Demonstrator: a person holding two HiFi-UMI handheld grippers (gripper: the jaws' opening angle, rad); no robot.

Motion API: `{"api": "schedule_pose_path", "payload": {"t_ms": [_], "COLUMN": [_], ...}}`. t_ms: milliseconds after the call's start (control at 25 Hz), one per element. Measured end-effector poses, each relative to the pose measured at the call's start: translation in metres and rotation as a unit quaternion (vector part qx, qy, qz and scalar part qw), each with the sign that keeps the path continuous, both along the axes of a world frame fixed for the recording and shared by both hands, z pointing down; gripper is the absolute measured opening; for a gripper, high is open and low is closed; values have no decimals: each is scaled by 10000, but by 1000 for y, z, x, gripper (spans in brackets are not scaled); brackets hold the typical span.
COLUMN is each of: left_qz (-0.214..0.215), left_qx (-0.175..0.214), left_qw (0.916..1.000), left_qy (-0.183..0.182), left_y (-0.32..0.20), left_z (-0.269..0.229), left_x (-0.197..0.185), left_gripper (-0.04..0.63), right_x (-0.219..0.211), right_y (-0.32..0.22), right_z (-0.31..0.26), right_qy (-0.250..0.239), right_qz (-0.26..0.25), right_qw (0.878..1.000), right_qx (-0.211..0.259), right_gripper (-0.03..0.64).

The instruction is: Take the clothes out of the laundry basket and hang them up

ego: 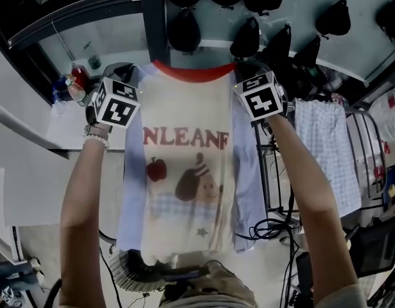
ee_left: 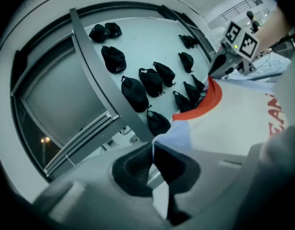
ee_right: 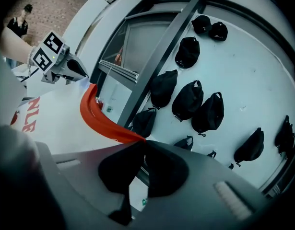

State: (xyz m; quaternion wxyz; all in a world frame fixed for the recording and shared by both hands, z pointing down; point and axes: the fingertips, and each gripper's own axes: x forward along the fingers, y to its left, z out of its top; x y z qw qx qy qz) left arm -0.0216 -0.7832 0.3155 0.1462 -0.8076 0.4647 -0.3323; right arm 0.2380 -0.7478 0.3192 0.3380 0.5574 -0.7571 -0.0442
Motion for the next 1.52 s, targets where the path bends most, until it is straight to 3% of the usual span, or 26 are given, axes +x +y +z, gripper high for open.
{"api": "schedule_pose_path", "payload": {"t_ms": [320,560,680,800,960,1080,1280,1520], "left_qz": [-174,-285,-253,-252,-428,-450,-390,-578], "left_qx": [-685,-1204,-1511,-1696,-1448,-1150,-773,-392], "left_qw": [9975,9922,9882,9852,9878,9905,9915,9891], "left_qy": [-65,-131,-74,91,369,610,976,1299], "left_y": [-24,-22,-14,1,18,42,108,205], "left_z": [78,131,143,142,120,91,44,-7], "left_x": [4,12,14,10,-5,-13,-15,-29], "left_gripper": [0,4,93,158,163,106,48,35], "right_x": [0,3,4,6,14,8,-14,-41], "right_y": [-18,-16,-13,-3,10,30,88,175], "right_z": [67,115,126,131,108,90,50,-2], "right_qy": [533,619,515,345,181,35,-530,-1205], "right_qz": [9,82,93,124,244,131,-98,-523], "right_qw": [9974,9934,9920,9912,9944,9969,9981,9912], "right_qx": [-478,-962,-1145,-1271,-1012,-769,-293,164], "right_gripper": [9,9,17,95,121,112,54,31]}}
